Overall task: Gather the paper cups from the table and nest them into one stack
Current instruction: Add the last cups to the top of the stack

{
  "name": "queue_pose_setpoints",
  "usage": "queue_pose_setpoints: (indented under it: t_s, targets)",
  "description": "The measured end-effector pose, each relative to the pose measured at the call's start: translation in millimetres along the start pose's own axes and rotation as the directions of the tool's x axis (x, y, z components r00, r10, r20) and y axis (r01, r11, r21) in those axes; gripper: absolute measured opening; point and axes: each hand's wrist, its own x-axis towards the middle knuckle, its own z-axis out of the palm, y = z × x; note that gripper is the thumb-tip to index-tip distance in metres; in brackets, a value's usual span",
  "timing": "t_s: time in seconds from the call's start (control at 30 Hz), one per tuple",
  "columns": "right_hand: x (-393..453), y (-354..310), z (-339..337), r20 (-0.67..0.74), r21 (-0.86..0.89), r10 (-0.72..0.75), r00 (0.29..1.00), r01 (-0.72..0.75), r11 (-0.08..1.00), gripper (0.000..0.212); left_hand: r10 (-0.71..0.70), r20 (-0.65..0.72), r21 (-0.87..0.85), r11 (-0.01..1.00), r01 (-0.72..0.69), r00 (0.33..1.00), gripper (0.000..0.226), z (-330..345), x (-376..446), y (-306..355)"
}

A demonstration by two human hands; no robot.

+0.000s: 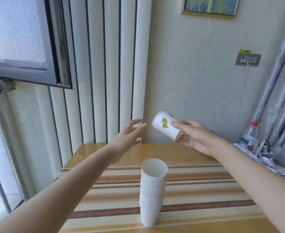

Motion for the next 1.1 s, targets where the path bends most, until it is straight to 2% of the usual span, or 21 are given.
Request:
queue_pose_setpoints:
  t_s: [0.17, 0.33, 0.43, 0.53, 0.6, 0.7, 0.77, 0.87, 0.93, 1.0, 1.1]
  targets:
    - [-52.6, 1.6, 39.9, 0.072, -0.009, -0.068, 0.995, 0.069, 0.998, 0.050, 0.098, 0.081, -0.014, 0.995, -0.097, 0.992, 0.038, 15.3, -30.4, 37.4]
    - [-75.0, 19.7, 58.9, -0.014, -0.350, -0.221, 0.975, 0.202, 0.914, 0.065, 0.144, 0.062, 0.148, 0.977, -0.152, 0.988, 0.052, 29.1, -51.7, 47.3]
    - [-77.5, 32.3, 58.1, 0.025, -0.404, -0.274, 0.961, 0.260, 0.877, 0.063, 0.157, 0.103, 0.228, 0.958, -0.177, 0.982, 0.056, 34.2, -54.2, 39.5]
    - [-78.8, 48.5, 54.3, 0.047, -0.483, -0.268, 0.962, 0.256, 0.837, 0.063, 0.127, 0.127, 0.326, 0.931, -0.163, 0.984, 0.059, 37.2, -57.3, 28.1]
    - [-78.4, 59.2, 50.3, 0.066, -0.522, -0.249, 0.966, 0.246, 0.817, 0.078, 0.101, 0.148, 0.355, 0.923, -0.148, 0.984, 0.061, 37.5, -58.4, 18.6]
    - [-79.3, 67.2, 44.2, 0.130, -0.517, -0.155, 0.979, 0.200, 0.832, 0.117, 0.058, 0.167, 0.334, 0.936, -0.111, 0.984, 0.064, 38.2, -57.6, 7.6]
    - [-80.4, 70.8, 41.4, 0.151, -0.502, -0.142, 0.978, 0.199, 0.841, 0.126, 0.030, 0.138, 0.290, 0.955, -0.069, 0.990, 0.059, 39.7, -55.4, 1.2]
    - [-82.3, 80.4, 43.0, 0.158, -0.540, -0.136, 0.978, 0.201, 0.817, 0.120, -0.001, 0.097, 0.344, 0.939, -0.032, 0.995, 0.054, 42.9, -50.3, -15.0]
    - [-83.5, 88.5, 47.2, 0.166, -0.557, -0.122, 0.979, 0.195, 0.808, 0.103, -0.019, 0.083, 0.404, 0.915, -0.017, 0.996, 0.053, 45.5, -49.4, -29.0]
    - [-83.7, 98.4, 49.9, 0.168, -0.547, -0.123, 0.978, 0.196, 0.814, 0.088, -0.002, 0.084, 0.474, 0.880, -0.038, 0.996, 0.052, 47.9, -50.4, -43.9]
    - [-83.2, 111.1, 49.6, 0.168, -0.580, -0.117, 0.979, 0.194, 0.791, 0.082, 0.043, 0.087, 0.538, 0.839, -0.083, 0.995, 0.051, 51.7, -52.8, -59.8]
